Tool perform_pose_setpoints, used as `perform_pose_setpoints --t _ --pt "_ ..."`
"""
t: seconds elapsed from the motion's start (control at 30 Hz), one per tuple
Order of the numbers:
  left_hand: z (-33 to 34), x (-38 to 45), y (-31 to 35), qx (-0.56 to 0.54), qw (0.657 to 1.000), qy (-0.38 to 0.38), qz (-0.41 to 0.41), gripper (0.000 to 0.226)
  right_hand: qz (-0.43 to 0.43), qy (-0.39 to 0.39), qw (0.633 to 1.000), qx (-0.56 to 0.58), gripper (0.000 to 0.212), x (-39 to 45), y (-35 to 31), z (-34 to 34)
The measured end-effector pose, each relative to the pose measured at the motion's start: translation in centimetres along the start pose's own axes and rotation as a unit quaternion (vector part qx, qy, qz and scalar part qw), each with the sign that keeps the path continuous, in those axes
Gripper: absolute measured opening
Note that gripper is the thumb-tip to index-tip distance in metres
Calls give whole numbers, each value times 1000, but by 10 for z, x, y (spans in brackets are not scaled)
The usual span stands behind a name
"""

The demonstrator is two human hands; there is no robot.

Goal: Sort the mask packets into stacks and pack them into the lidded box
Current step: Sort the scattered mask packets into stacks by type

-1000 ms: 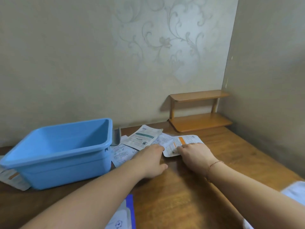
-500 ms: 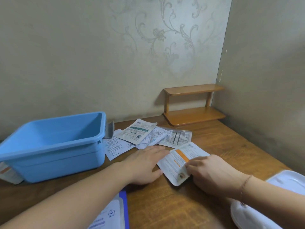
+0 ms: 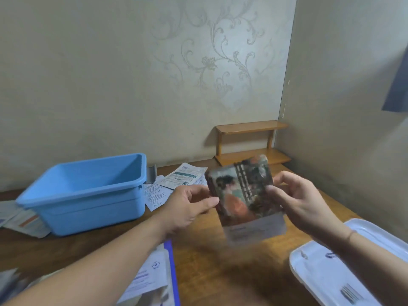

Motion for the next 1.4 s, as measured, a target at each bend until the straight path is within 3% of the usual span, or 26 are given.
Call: perform_pose_setpoints --t 0.07,0.2,0.3,0.53,0.67,0.77,0.93,1.13,1.27,1.33,1.4 --pt "4 -12 1 -99 993 -26 -61 24 103 -16 992 73 19 -11 5 11" --pt "-6 -29 -3 -140 983 -2 -117 22 215 -68 962 155 10 -40 5 39" --pt "-28 -41 -6 -145 979 29 -139 20 241 -127 951 144 31 -66 4 63" --pt "-115 -49 5 -75 984 102 -129 17 274 -193 925 177 46 -105 -25 115" --pt "-178 -60 13 13 983 140 -117 8 249 -190 938 149 55 -128 -48 145" --pt "-220 -74 10 166 972 142 -81 3 218 -208 942 145 54 -150 -67 171" --pt "-264 -99 -13 405 906 118 -43 2 143 -277 949 42 56 -183 -79 219" --pt "-268 -110 -36 545 835 73 -26 10 117 -332 933 -80 71 -201 -70 245" --pt "-268 -109 -45 571 819 56 -16 9 100 -318 935 -122 71 -197 -70 243" --pt "-267 -109 -45 581 812 43 -15 12 36 -293 935 -196 65 -196 -79 234" --pt "-263 -109 -43 566 824 29 -14 21 -168 -214 905 -328 47 -194 -101 220"
Point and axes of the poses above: each hand's wrist, its own x-axis towards the middle knuckle, its own z-axis out of the palm, y = z × x, the point moved 9 cm from there along x, towards the middle knuckle, and after that the axes turned 14 degrees about y, right-handed, at the moved point
